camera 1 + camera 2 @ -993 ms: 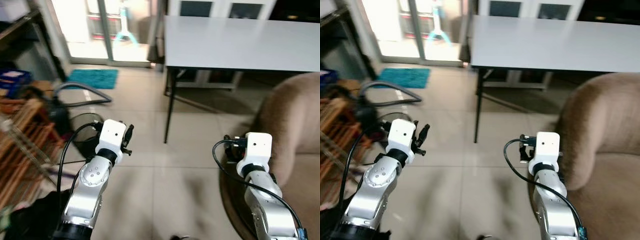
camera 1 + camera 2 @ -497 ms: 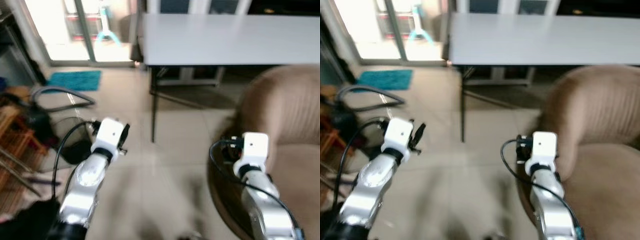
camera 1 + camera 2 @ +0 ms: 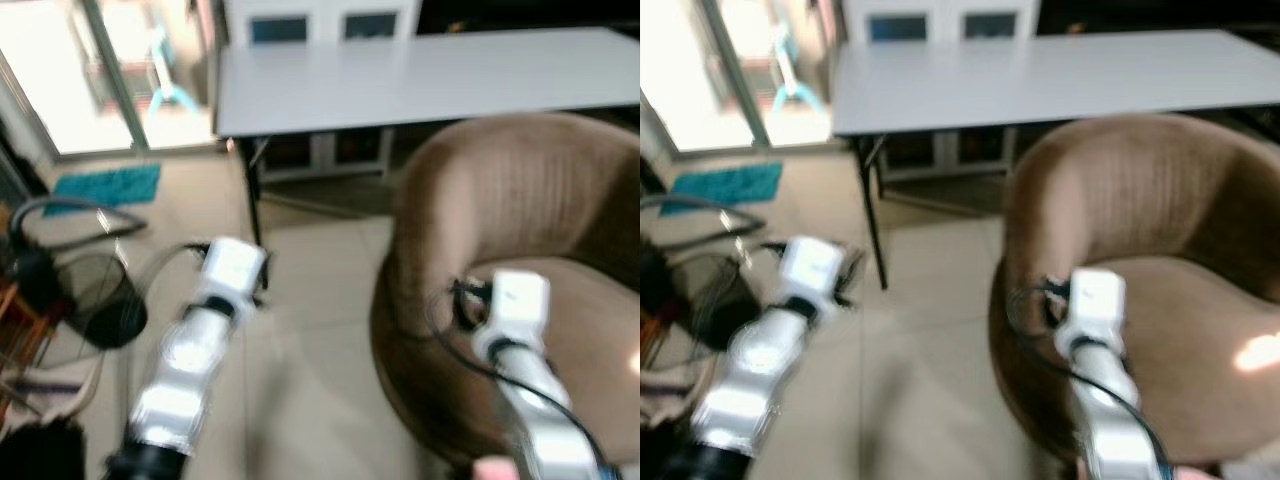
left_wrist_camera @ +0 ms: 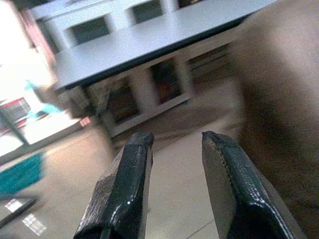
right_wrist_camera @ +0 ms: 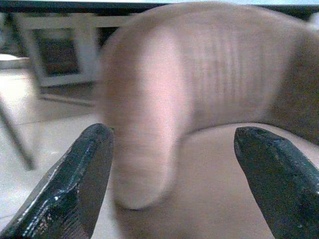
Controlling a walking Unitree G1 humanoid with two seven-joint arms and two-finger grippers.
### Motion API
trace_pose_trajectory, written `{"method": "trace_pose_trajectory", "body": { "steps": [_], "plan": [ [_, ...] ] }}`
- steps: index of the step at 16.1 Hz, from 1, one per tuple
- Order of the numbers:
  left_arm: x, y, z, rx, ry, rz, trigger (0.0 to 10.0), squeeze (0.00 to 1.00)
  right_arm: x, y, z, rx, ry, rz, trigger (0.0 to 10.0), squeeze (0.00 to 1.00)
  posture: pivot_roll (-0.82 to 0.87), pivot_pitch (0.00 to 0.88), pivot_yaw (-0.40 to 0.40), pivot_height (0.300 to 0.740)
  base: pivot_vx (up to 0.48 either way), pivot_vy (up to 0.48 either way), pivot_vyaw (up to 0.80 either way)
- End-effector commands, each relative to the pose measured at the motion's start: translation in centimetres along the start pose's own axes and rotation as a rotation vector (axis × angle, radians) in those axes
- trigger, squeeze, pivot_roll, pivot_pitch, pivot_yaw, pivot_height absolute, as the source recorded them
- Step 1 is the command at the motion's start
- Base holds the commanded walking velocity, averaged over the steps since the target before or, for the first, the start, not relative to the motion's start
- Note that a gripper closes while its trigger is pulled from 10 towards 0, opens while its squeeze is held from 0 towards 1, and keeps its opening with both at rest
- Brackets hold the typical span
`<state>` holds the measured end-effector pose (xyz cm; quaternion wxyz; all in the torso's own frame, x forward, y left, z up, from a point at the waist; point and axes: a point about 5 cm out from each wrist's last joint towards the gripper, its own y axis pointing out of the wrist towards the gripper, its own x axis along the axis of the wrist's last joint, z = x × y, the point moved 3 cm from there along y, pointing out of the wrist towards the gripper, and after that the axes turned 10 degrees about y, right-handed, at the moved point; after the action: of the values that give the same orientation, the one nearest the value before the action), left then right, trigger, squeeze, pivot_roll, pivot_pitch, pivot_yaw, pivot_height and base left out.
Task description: Move the pillow to the sofa from floor
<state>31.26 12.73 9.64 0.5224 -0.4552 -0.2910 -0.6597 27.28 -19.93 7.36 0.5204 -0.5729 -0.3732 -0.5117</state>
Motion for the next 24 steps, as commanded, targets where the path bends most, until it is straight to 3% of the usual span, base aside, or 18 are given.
{"method": "trace_pose_trajectory", "body": {
  "steps": [1, 6, 12, 17, 19, 24],
  "plan": [
    [-0.15, -0.11, 1.15, 0.025, 0.019, 0.003, 10.0, 0.0, 0.44, 0.08, 0.84, 0.019, 0.006, -0.015, 10.0, 0.0, -0.07, 0.0, 0.021, 0.74, 0.0, 0.0, 0.0],
    [-0.09, -0.04, 1.39, 0.039, -0.014, -0.005, 10.0, 0.0, 0.43, 0.05, 0.93, 0.019, 0.005, -0.013, 10.0, 0.0, -0.07, 0.0, 0.023, 0.74, 0.0, 0.0, -0.32],
    [-0.2, -0.01, 1.38, 0.038, -0.018, -0.002, 10.0, 0.0, 0.48, 0.11, 0.89, 0.019, 0.003, -0.012, 10.0, 0.0, -0.07, 0.0, 0.019, 0.74, 0.0, 0.472, -0.53],
    [-0.17, 0.11, 1.31, 0.031, -0.015, -0.003, 10.0, 0.0, 0.51, 0.09, 0.84, 0.014, 0.005, -0.012, 10.0, 0.0, -0.07, 0.0, 0.021, 0.74, 0.0, 0.48, 0.0],
    [0.04, 0.27, 1.19, 0.021, 0.038, -0.013, 10.0, 0.0, 0.54, 0.09, 0.87, 0.012, 0.006, -0.012, 10.0, 0.0, -0.07, 0.0, 0.022, 0.74, 0.0, 0.0, 0.0],
    [0.2, 0.49, 1.07, 0.021, 0.031, -0.014, 10.0, 0.0, 0.53, 0.07, 0.88, 0.009, 0.01, -0.012, 10.0, 0.0, -0.08, 0.0, 0.026, 0.74, 0.0, -0.384, -0.64]
  ]
}}
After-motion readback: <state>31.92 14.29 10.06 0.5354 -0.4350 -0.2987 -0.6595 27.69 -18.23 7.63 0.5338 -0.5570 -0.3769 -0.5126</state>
